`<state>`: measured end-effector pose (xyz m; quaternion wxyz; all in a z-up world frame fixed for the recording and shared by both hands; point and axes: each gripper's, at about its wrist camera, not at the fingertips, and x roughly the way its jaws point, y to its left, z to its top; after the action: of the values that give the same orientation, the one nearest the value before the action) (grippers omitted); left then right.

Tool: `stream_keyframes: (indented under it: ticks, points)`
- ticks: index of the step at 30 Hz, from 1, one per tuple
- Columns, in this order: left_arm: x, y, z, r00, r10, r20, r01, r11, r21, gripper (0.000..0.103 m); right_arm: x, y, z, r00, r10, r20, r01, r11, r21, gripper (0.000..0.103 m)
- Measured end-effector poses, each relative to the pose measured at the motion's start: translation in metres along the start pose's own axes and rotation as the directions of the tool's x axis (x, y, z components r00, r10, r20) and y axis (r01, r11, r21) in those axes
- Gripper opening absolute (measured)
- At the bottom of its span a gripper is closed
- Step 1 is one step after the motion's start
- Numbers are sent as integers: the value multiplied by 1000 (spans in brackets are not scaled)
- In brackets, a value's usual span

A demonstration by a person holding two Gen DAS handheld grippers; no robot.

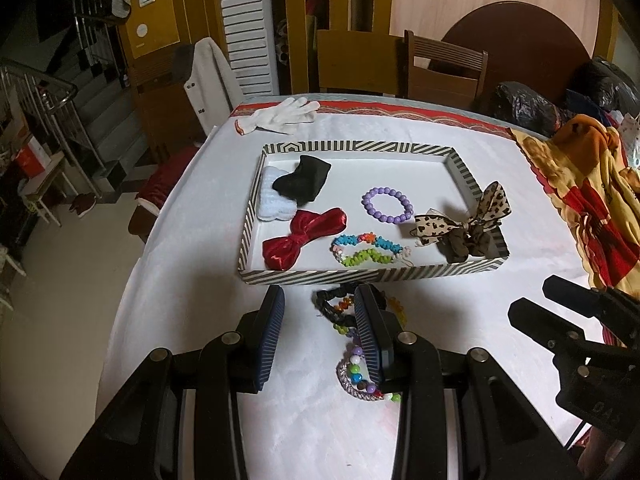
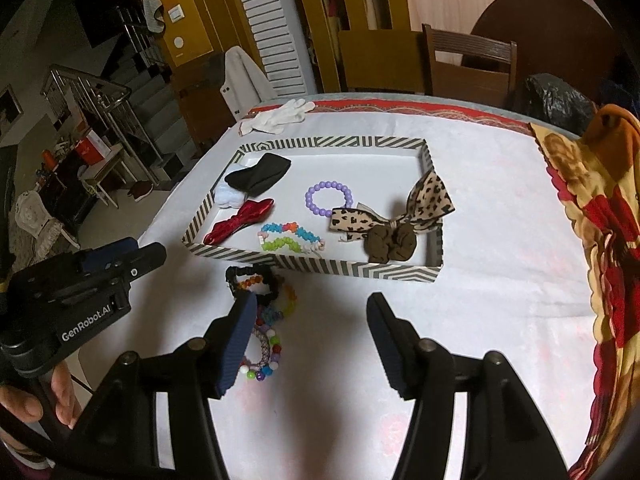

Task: Organize jewelry
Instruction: 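Withdraw both tools from the tray toward the remaining bracelets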

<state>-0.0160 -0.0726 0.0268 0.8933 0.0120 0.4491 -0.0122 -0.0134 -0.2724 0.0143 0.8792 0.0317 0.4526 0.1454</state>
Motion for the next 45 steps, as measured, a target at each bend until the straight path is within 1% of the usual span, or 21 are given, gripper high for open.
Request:
stream_keyframes:
  ticks: [11,45]
  points:
    - [-7,-4,-8,1000,8,0,-8,1000,-2,45,-5,-2,-3,1000,5,-1,-5,1000,-14,61]
    - [-1,1,-21,999,12,-32,-12,1000,-12,45,3,1,-7,1000,4,-30,-4,1000,-15,63]
